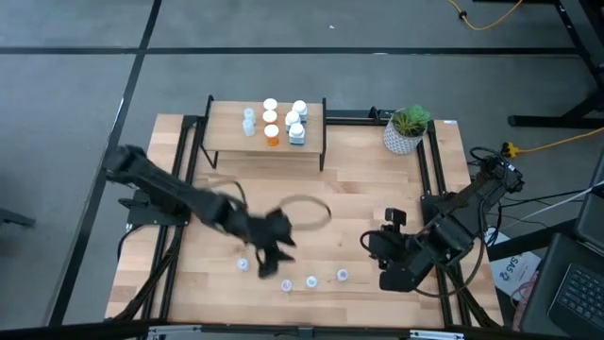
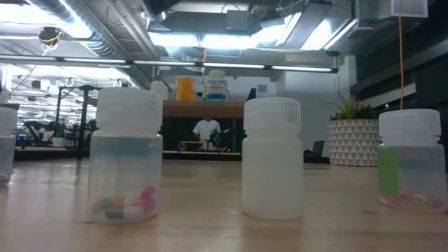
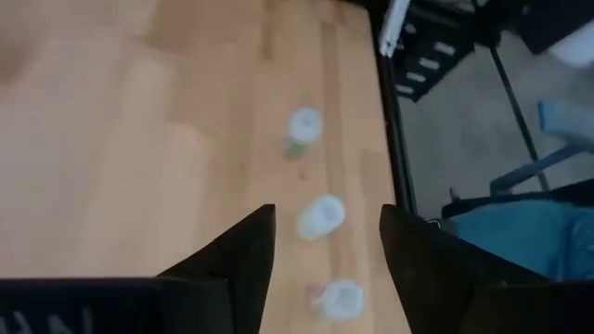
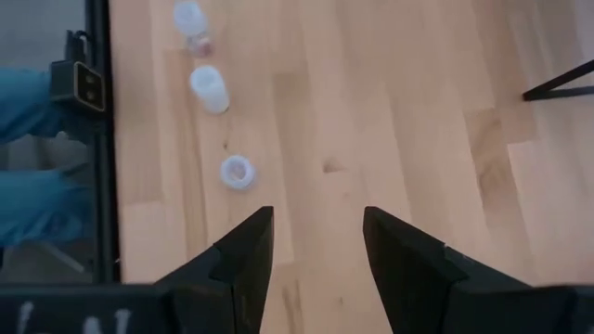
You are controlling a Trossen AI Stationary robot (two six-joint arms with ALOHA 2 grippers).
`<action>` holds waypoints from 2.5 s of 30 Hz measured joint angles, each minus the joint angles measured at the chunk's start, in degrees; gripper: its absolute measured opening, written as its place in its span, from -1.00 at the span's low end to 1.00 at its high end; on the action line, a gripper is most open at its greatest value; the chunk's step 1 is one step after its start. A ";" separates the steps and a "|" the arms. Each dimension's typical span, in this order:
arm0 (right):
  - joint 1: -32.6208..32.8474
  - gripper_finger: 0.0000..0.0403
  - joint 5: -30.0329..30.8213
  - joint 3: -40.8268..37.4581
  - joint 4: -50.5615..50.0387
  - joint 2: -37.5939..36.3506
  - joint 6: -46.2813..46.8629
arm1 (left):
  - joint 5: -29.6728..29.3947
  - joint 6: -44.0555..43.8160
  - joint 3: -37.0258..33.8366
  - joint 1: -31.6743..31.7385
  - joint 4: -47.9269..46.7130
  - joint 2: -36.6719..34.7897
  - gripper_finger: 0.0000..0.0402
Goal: Pick and place medicine bottles onto shelf by color
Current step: Put the transparent pill bottle on the shelf aligned with the transparent pill bottles
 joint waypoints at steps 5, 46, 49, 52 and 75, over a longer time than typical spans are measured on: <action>1.71 -0.15 -0.03 -0.02 0.00 0.00 2.58 | -0.74 0.83 4.78 -3.05 3.54 11.34 -0.06; 13.11 -0.15 -0.94 0.00 1.11 0.00 13.33 | -12.24 5.01 25.25 -8.07 -8.71 36.64 -0.06; 13.11 -0.15 -0.92 -0.02 1.14 0.00 13.33 | -12.22 4.95 25.23 -8.10 -8.86 36.80 -0.06; 13.11 -0.15 -0.92 -0.02 1.14 0.00 13.33 | -11.80 4.89 25.29 -8.20 -8.83 37.16 -0.06; 13.11 -0.15 -0.85 -0.02 1.29 0.00 13.15 | -11.37 3.67 25.25 -8.15 -6.64 38.54 -0.06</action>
